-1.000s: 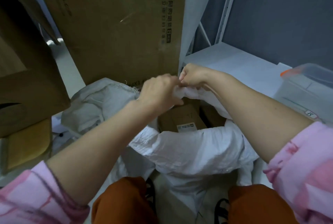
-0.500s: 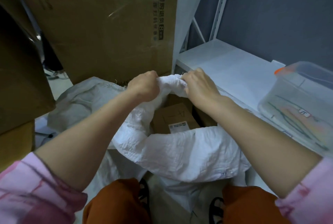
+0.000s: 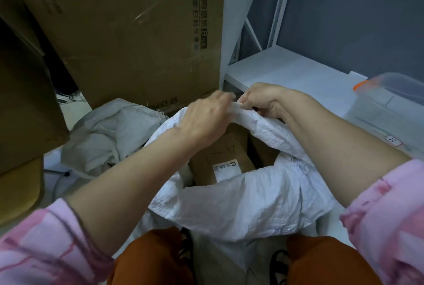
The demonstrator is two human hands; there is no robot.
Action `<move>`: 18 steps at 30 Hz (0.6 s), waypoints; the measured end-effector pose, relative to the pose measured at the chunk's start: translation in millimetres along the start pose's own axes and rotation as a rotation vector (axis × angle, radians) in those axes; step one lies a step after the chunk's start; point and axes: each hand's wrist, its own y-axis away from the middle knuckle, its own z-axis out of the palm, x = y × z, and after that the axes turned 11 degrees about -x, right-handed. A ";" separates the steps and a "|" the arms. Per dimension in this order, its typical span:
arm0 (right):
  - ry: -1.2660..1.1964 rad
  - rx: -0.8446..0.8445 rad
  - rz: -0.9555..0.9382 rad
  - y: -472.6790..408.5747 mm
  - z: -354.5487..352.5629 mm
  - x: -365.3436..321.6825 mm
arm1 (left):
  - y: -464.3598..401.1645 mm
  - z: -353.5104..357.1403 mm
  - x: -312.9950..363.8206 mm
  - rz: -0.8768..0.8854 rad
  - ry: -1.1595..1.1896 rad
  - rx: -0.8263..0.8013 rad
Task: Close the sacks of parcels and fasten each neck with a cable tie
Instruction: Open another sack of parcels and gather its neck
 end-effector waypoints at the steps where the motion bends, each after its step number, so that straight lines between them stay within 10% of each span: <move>1: -0.028 -0.029 0.005 0.9 -0.9 -0.4 | -3.0 3.7 0.2 0.038 -0.032 -0.048; 4: -0.046 -0.009 0.006 6.1 -0.9 -3.3 | -12.6 6.9 -2.8 -0.033 -0.023 -0.078; 9: 0.441 0.578 -0.249 21.4 13.9 -3.7 | -31.9 -1.6 -5.7 -0.274 -0.049 -0.113; 18: 0.879 0.534 -0.179 -0.4 29.4 32.0 | -51.0 -4.8 -26.3 -0.378 0.449 -0.343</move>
